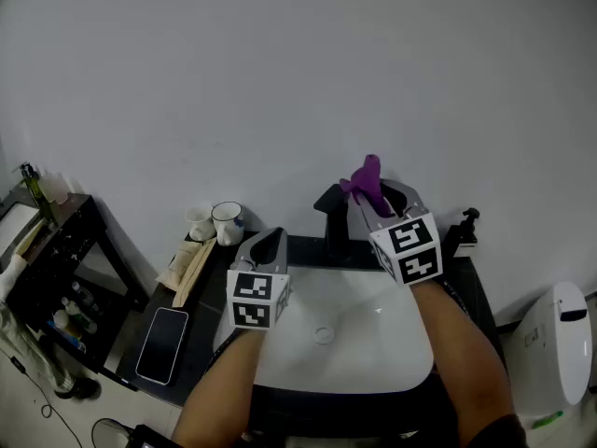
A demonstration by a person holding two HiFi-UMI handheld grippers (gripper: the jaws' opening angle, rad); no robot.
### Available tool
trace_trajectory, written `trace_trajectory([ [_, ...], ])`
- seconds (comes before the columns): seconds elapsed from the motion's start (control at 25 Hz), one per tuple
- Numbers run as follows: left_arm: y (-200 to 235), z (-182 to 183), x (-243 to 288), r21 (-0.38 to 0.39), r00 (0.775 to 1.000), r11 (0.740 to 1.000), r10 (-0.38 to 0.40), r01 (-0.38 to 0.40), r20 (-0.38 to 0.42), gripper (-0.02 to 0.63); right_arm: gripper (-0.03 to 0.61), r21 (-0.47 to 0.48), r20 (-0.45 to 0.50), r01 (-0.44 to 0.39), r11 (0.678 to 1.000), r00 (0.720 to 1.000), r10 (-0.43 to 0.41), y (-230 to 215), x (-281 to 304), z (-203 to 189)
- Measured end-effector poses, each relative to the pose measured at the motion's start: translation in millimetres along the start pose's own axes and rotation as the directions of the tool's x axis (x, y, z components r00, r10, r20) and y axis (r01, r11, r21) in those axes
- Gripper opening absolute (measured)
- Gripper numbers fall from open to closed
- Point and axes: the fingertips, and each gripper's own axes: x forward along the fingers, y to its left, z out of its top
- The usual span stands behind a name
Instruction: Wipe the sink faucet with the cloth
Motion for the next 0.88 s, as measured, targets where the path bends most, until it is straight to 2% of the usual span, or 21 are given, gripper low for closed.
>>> trace_trajectory([
  [0.12,-3.5,-6.9,6.5,0.0,1.0,1.0,-0.007,0.007,-0.012,0.017,0.109,-0.048,-0.012,-0.039,0.998,0.999,0.038,-1.5,19.1,8.6],
  [0.4,-0.5,-14.4,7.0,-0.015,0.999,1.0,0.002,-0.002,-0.033,0.017,0.109,-0.069,-0.042,-0.118,0.991,0.992,0.115,3.7,51.8,17.7],
  [0.6,-3.4,-14.9,7.8,-0.031,0.999,0.999,-0.01,0.009,-0.031,0.017,0.109,-0.028,-0.077,-0.163,0.986,0.984,0.16,9.8,65.9,6.1],
  [0.88,-8.0,-16.3,9.5,-0.014,0.999,1.0,-0.02,0.02,-0.039,0.017,0.103,-0.011,-0.149,-0.262,0.965,0.955,0.258,31.8,68.8,-7.8],
])
